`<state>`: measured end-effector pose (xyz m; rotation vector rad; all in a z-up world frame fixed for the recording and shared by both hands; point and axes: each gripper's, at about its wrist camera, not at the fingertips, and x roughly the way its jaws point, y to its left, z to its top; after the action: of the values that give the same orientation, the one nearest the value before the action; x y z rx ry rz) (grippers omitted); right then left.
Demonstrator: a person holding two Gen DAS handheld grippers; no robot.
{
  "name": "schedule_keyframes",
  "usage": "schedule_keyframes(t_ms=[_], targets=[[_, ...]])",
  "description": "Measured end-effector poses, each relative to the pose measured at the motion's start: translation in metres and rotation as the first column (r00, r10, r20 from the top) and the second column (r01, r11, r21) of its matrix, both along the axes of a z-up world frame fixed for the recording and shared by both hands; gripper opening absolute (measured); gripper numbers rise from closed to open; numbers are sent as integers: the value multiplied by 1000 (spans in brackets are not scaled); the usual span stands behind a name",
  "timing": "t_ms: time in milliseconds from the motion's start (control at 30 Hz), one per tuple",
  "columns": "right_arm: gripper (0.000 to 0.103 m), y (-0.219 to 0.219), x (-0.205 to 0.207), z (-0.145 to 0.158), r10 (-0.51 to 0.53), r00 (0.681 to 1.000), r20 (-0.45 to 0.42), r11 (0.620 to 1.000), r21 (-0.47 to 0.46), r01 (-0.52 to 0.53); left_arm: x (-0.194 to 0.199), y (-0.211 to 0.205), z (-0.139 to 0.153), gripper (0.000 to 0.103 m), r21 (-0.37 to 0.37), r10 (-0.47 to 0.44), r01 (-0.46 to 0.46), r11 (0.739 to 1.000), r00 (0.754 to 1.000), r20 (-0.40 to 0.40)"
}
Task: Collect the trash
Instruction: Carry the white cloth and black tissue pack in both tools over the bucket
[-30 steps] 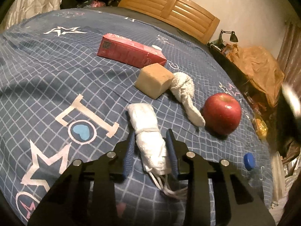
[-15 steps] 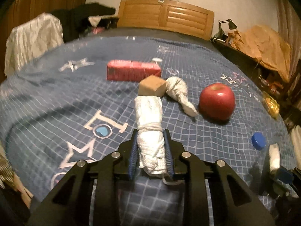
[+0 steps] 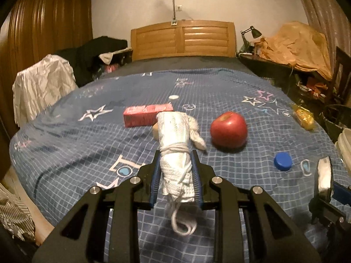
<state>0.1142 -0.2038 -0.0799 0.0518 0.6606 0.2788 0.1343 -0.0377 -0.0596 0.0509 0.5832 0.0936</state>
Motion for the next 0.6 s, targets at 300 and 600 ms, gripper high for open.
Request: schedule_keyframes(t_ms=[300,600], targets=[[45,-83,-27,33,-191,977,98,981,32,189,-2,-65,36,25,39,-123,120,992,989,77],[45,-220,-73,74,-477,863,169,878,56,475,0,-190,68,25,66,-364,358,931,922,134]])
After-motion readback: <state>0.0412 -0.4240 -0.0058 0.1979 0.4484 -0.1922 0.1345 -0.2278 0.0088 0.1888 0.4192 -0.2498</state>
